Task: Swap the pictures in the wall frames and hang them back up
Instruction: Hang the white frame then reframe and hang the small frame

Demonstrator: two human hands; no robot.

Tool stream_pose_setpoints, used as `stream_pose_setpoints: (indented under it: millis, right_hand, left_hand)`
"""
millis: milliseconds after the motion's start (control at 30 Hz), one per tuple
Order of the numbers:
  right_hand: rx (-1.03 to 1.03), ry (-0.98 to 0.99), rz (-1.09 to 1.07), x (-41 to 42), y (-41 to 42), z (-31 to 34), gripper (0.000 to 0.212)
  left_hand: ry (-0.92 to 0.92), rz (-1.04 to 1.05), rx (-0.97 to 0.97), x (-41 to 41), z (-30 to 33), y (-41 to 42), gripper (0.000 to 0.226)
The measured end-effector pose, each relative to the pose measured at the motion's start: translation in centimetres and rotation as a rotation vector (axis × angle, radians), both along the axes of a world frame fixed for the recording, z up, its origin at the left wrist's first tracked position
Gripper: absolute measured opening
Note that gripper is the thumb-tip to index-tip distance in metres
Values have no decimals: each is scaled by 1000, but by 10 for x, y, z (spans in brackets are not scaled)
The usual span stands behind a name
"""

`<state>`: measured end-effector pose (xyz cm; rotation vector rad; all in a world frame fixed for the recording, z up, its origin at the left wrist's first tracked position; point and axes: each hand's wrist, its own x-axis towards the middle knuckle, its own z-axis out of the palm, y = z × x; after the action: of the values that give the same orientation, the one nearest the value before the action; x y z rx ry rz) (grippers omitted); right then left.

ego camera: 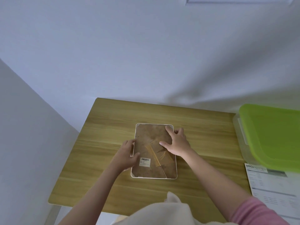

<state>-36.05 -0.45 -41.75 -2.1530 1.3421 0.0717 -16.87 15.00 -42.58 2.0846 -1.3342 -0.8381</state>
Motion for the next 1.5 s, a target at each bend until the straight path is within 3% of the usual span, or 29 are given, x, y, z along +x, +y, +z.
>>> stream_pose_setpoints:
  millis: [267,500,633,700,833,1067,1267,1400,1500]
  right_hand:
    - [43,47,-15,3,-2,3,79]
    - [42,33,0,-2,3,-1,83]
    - [256,-40,98,-24,11,2,119]
    - [265,-9,156,-37,21,1,131]
    - [170,-72,29,-50,46,-5,123]
    - [69,-96,-73,-52,68,-2,101]
    - [144,-183,-162,-45,84,0,87]
    - [239,-251,-261,-40,89,0,87]
    - [346,-439,-323,-45,91,8,81]
  left_hand:
    - [-177,-87,322,5,11,-56,79]
    - [-197,-21,328,0,9,-56,79]
    - [-189,45,313,-5,9,-53,76]
    - [-202,80,294,-9,10,-50,72]
    - [-182,184,225,-21,10,-34,62]
    - [-34,215,223,-42,7,25,73]
    - [132,236,204,-38,3,39,84]
    - [366,285,145,-30,8,40,79]
    - [597,297,79,-20,14,47,77]
